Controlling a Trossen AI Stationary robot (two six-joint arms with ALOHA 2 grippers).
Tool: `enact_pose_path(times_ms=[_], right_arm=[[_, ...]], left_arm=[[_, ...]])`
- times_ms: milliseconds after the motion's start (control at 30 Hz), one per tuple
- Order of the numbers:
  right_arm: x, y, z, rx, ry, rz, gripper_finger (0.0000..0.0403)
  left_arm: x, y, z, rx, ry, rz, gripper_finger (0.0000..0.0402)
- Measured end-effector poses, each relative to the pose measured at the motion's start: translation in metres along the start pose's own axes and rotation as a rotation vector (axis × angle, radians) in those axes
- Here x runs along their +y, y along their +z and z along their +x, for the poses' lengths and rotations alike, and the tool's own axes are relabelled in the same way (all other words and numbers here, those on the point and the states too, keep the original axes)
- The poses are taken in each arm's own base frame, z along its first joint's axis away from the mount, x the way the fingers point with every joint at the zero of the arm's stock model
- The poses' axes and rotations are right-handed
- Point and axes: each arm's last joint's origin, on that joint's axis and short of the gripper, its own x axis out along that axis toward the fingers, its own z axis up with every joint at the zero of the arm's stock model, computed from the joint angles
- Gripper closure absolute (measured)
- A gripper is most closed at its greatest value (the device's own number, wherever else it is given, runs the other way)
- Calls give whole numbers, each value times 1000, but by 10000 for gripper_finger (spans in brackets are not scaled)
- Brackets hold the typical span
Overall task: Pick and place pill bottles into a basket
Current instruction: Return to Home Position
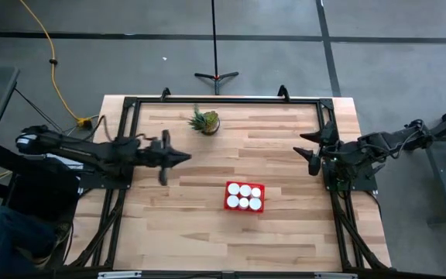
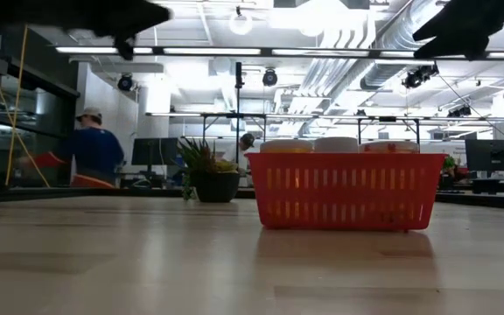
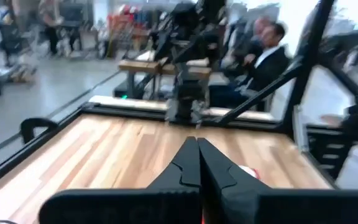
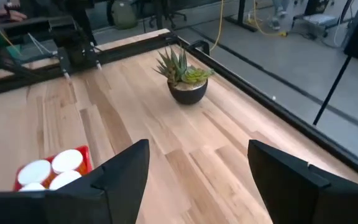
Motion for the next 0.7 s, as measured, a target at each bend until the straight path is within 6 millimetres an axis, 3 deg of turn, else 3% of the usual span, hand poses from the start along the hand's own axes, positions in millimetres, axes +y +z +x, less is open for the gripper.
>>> enact_pose_path(times_ms=[100,200,333,467,700], right_arm=[[-1,0,-1,-1,-1,36,144],[-2,1,-2,-20,-3,46,175],[-3,2,-4,-64,46,33,266],[4,-15,7,-212,200,-8,380],[3,-67,27,-464,521,146,388]], left_arm=[[5,-17,-25,-57,-21,-8,379],[10,-28,-45,-115,-4,-17,369],[15,-39,-62,-188,34,7,379],[18,-48,-72,-229,29,2,379],[19,-52,-75,-210,38,16,378]])
